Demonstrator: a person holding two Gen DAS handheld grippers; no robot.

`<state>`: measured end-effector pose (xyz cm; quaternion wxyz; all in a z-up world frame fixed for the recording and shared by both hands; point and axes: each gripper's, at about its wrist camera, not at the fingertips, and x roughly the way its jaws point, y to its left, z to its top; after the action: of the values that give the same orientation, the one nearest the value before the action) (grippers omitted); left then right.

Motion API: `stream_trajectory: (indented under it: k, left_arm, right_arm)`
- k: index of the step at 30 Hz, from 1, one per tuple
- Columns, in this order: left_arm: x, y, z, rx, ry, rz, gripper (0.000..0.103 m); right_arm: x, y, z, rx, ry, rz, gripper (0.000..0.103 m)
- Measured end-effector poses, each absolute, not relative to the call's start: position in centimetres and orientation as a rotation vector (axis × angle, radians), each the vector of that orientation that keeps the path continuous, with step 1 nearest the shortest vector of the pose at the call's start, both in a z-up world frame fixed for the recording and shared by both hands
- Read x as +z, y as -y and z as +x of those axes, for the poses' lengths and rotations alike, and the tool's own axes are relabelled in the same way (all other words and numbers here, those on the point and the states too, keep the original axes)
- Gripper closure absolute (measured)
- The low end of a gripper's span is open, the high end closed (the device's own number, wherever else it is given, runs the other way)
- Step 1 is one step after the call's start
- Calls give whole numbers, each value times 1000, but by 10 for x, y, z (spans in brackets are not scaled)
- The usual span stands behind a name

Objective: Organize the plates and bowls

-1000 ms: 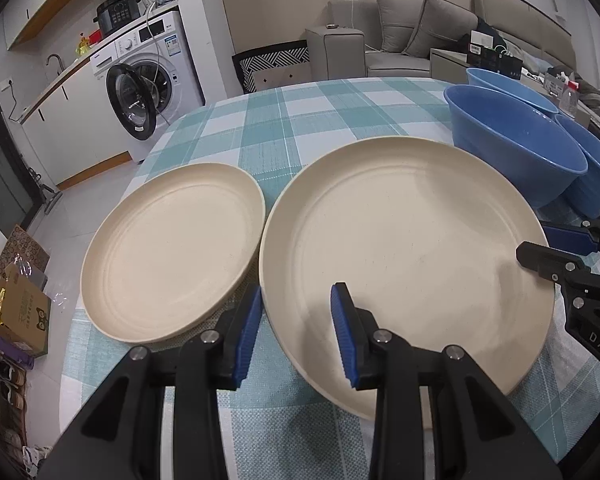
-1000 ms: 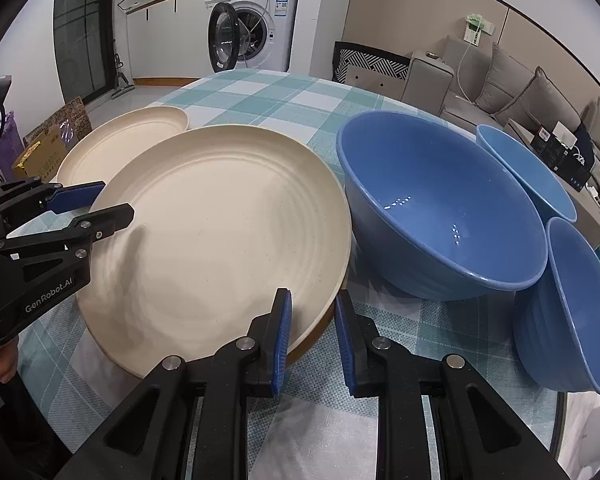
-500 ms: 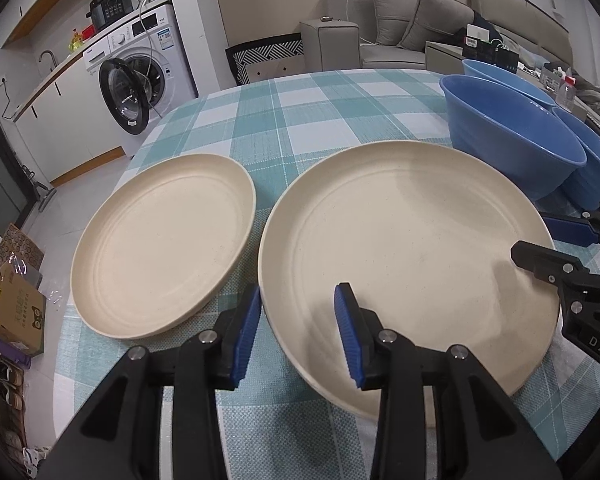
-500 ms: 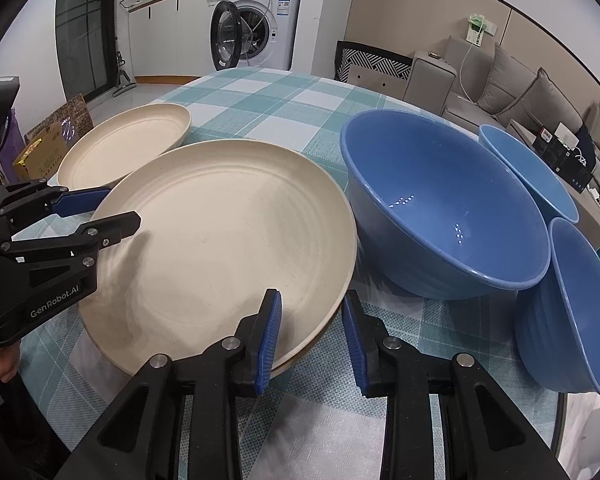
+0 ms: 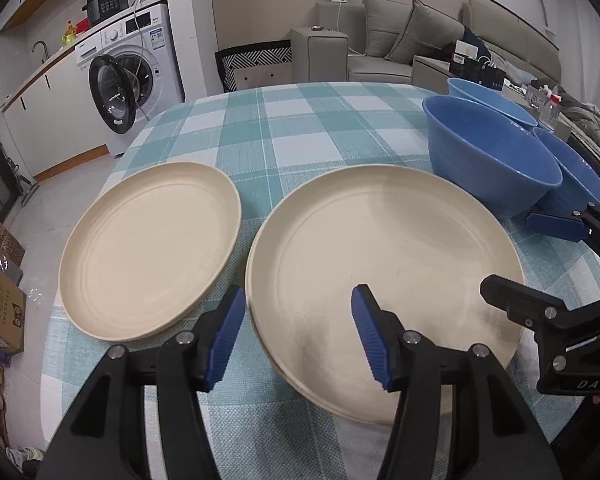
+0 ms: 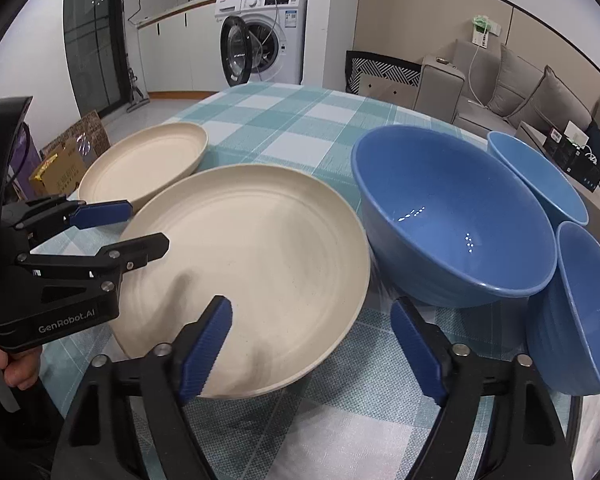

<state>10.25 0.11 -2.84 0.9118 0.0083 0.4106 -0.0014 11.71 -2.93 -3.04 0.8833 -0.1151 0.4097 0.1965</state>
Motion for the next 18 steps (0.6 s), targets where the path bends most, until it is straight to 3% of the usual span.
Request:
stream_trajectory:
  k: [2, 6, 18]
  left_arm:
    - [-25, -2, 101, 1, -839, 13, 43]
    - [-20, -5, 99, 16, -817, 4, 24]
    - [1, -32, 93, 67, -746, -75, 20]
  right_arm:
    - [-28, 31, 117, 407, -849, -230, 17]
    - [-19, 35, 115, 413, -828, -205, 12]
    - [4, 31, 98, 482, -737, -200, 1]
